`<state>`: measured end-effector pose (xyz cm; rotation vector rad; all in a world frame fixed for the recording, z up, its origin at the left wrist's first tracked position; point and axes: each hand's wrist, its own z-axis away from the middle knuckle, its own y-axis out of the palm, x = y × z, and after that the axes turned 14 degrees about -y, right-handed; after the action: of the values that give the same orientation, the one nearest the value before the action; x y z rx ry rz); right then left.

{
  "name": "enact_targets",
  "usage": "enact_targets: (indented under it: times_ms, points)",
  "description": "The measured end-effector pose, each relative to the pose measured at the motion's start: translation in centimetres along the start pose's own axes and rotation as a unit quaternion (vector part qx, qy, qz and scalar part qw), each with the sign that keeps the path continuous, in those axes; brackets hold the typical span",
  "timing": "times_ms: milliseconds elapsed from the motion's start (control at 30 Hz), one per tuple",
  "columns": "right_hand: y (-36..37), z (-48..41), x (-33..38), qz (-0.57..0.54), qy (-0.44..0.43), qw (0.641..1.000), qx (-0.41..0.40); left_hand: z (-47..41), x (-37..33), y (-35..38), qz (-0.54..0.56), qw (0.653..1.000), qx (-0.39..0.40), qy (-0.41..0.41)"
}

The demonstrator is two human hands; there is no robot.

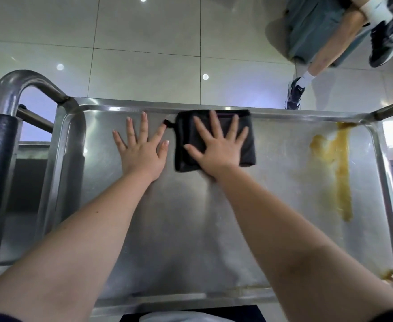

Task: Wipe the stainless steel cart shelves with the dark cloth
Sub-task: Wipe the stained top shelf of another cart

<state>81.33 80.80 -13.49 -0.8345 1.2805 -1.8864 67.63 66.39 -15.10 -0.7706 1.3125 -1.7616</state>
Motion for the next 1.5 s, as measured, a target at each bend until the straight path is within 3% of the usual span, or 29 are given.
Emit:
enact_targets:
  times_ms: [100, 200, 400, 533, 600, 733, 867, 1100, 1200, 1267, 1400, 1500]
  points:
    - [0.0, -0.2, 2.0, -0.012, -0.024, 1.0, 0.001, 0.2, 0.1, -0.2, -0.002, 1.0, 0.0, -0.006]
    - [-0.1, 0.9, -1.9, 0.004, -0.024, 1.0, 0.009, 0.3, 0.2, 0.0, 0.014, 1.0, 0.0, -0.005]
    - [-1.2, 5.6, -15.6, -0.047, 0.169, 0.984, 0.022, 0.0, 0.1, 0.4, 0.016, 1.0, -0.008, -0.006]
    - [-0.7, 4.8, -13.3, -0.058, 0.214, 0.975, -0.001, 0.2, 0.1, 0.3, 0.013, 1.0, -0.009, -0.007]
    - [-0.4, 3.0, -9.2, -0.054, 0.175, 0.983, -0.016, 0.2, 0.1, 0.1, 0.013, 1.0, -0.003, -0.002]
    - [0.3, 1.0, -0.1, -0.016, 0.019, 1.0, -0.008, 0.4, 0.1, -0.3, 0.008, 1.0, 0.007, -0.011]
    - [0.6, 1.5, -1.0, -0.016, -0.003, 1.0, -0.007, 0.5, 0.1, -0.3, 0.009, 1.0, 0.003, -0.021]
    - [0.2, 8.3, -15.2, -0.047, 0.188, 0.981, 0.002, 0.4, -0.1, 0.0, 0.013, 1.0, 0.005, -0.019]
    - [0.3, 9.6, -15.2, -0.066, 0.234, 0.97, 0.021, 0.5, -0.1, 0.3, 0.007, 1.0, 0.0, -0.022]
    - [0.8, 8.7, -11.0, -0.044, 0.183, 0.982, 0.019, 0.5, -0.2, 0.2, 0.001, 1.0, -0.001, -0.022]
    - [2.3, 8.0, 2.2, -0.024, -0.002, 1.0, 0.018, 0.6, -0.2, -0.1, 0.0, 1.0, 0.013, -0.027]
    - [2.7, 8.6, 6.4, -0.03, -0.045, 0.998, 0.019, 0.7, 0.1, -0.3, -0.003, 1.0, 0.018, -0.023]
